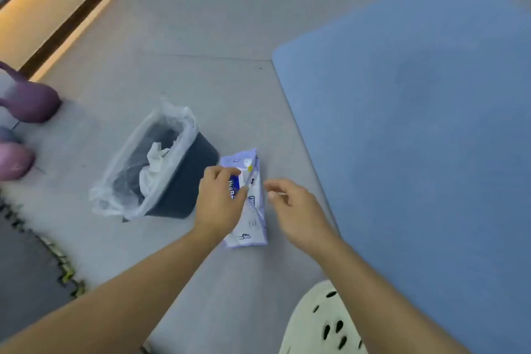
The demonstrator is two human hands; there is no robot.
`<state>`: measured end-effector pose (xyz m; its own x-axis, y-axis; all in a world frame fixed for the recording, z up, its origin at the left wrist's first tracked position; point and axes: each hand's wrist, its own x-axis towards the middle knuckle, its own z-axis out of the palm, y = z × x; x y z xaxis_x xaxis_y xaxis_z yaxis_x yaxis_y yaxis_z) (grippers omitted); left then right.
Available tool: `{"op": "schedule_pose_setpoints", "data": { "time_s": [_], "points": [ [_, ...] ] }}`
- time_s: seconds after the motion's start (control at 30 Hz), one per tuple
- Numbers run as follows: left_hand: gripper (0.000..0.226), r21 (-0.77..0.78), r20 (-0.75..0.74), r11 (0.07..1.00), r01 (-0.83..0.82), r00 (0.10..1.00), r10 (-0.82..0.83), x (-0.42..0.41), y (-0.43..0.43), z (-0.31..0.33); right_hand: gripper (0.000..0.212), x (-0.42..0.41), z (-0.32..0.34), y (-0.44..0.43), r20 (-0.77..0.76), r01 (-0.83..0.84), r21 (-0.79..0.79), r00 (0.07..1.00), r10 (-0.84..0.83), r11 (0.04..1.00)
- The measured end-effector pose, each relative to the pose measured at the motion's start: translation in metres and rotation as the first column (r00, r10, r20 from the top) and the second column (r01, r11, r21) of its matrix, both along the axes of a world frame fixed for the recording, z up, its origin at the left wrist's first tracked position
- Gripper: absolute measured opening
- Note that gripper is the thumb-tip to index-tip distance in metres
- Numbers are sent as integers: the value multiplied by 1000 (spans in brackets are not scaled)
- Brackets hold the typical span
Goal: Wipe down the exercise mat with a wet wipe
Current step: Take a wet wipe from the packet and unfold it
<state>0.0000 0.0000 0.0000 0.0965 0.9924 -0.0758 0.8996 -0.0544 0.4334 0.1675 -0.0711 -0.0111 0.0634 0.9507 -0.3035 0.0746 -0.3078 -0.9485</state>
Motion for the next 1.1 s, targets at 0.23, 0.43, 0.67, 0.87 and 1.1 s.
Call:
{"op": "schedule_pose_setpoints", "data": {
  "time_s": [0.23,0.43,0.67,0.87,1.1],
  "points": [
    [64,-369,174,868,-331,893,415,-17,13,-5,41,-37,-10,16,-175,-189,-100,970,170,977],
    [34,-359,325,896,-261,865,382,-8,11,6,46,-38,-14,25,-149,-168,-82,977,154,982],
    [12,-304,519,943,-137,806,285,55,7,41,45,5,8,17,-119,83,37,990,-78,996],
    [16,-285,648,954,95,752,119,146,-3,74,47,83,37,-10,-18,298,199,954,-300,934],
    [19,-258,739,831,493,655,-158,266,-37,111,47,185,73,-82,-11,605,306,774,-633,735]
  ]
}}
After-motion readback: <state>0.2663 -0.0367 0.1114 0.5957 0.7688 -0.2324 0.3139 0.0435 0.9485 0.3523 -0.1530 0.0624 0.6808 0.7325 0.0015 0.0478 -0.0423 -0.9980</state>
